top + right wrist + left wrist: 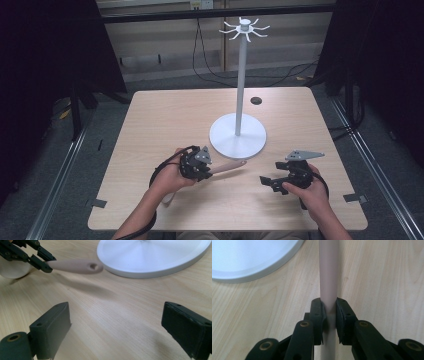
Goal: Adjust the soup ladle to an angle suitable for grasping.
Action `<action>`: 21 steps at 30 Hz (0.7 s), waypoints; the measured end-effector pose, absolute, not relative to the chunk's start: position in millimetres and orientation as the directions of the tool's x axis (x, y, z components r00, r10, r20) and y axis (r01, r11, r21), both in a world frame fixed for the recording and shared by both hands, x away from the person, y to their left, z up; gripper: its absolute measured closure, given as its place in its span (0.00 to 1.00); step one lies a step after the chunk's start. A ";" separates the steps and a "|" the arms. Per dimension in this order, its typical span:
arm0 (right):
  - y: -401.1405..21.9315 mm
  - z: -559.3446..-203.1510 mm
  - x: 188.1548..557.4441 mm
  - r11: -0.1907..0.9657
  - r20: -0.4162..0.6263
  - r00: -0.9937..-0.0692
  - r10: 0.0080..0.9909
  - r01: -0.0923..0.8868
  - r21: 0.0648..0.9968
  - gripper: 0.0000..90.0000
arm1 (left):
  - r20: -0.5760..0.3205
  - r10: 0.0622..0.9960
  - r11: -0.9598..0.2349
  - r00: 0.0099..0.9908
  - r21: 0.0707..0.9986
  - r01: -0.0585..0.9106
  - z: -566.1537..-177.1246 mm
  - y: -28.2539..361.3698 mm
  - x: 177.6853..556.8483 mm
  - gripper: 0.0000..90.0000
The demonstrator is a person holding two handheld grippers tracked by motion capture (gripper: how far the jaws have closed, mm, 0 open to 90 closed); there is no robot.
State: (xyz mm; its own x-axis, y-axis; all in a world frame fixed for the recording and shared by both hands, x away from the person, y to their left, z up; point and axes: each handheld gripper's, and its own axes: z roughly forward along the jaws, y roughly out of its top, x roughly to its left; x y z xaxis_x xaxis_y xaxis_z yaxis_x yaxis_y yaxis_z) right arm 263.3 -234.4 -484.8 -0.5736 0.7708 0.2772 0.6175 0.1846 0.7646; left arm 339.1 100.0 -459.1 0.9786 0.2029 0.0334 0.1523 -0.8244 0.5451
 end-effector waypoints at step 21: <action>-181.7 -479.2 273.5 0.176 0.288 -0.636 0.716 0.564 0.807 0.10 | -0.040 0.379 -0.551 0.924 0.793 0.260 -416.9 145.0 339.8 0.86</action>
State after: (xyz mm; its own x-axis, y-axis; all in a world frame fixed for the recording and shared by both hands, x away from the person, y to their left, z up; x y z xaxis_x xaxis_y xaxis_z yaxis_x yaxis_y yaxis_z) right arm 273.5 -181.7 -479.2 -0.6359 0.7160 0.2882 0.5636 0.1757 0.8071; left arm 339.8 145.0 -416.9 0.9245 0.3791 -0.0400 0.2601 -0.5507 0.7931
